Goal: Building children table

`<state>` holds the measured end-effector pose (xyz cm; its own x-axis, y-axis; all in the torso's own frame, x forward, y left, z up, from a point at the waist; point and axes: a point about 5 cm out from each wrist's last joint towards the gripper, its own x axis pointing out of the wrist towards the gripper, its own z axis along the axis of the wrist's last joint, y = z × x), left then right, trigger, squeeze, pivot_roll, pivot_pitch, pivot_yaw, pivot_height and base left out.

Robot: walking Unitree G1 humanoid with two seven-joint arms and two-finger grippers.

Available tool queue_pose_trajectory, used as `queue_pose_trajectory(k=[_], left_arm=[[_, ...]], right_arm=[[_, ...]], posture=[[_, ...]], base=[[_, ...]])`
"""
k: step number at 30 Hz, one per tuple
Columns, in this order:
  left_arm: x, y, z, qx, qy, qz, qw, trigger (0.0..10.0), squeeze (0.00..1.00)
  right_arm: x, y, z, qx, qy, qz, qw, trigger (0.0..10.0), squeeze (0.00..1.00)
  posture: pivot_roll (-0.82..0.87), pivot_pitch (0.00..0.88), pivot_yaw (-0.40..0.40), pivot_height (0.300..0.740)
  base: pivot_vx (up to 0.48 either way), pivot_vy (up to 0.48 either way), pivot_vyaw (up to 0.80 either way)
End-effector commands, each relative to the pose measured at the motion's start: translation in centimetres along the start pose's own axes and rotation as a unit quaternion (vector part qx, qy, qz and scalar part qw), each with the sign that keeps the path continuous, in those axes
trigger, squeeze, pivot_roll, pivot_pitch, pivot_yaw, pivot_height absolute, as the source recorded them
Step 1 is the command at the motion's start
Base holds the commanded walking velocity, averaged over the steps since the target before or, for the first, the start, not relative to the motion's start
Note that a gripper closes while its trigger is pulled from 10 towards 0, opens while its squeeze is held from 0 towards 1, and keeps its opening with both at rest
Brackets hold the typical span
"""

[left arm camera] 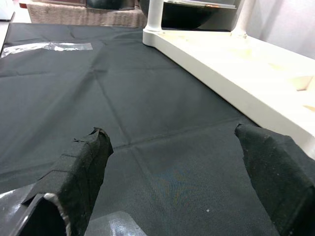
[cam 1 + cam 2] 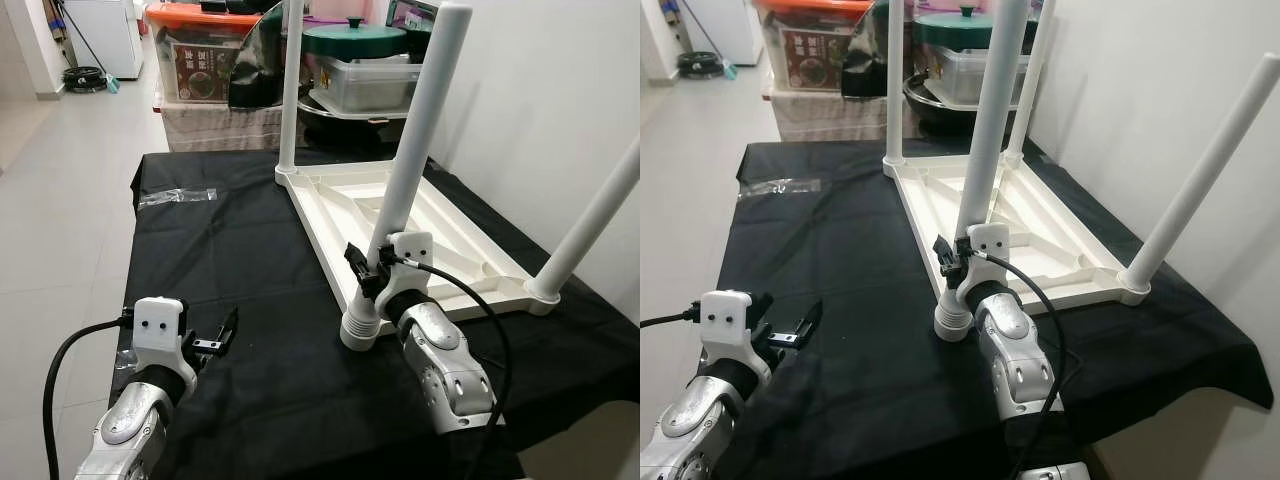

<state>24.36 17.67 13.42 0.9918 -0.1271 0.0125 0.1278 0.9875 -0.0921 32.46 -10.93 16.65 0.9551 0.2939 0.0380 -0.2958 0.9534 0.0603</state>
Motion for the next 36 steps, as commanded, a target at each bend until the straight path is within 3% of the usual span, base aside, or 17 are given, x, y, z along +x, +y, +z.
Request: queue_pose_trajectory(k=[1, 27, 36], left_arm=[[0.09, -0.02, -0.29, 0.002, 0.003, -0.002, 1.000, 10.0, 0.00], [0.18, -0.42, -0.18, -0.011, -0.004, -0.020, 1.000, 10.0, 0.00], [0.14, -0.46, -0.12, -0.012, -0.007, -0.021, 1.000, 10.0, 0.00]], right_arm=[[-0.19, 0.11, -1.34, 0.017, 0.036, 0.000, 0.999, 10.0, 0.00], [-0.39, 0.52, -0.72, 0.009, 0.028, 0.009, 1.000, 10.0, 0.00], [-0.42, 0.63, -0.76, 0.010, 0.028, 0.010, 1.000, 10.0, 0.00]], posture=[[0.04, 0.000, -0.082, 0.740], [0.04, 0.000, -0.083, 0.740], [0.04, 0.000, -0.079, 0.740]], base=[[0.000, 0.000, 0.00], [0.000, 0.000, 0.00], [0.200, 0.000, 0.00]])
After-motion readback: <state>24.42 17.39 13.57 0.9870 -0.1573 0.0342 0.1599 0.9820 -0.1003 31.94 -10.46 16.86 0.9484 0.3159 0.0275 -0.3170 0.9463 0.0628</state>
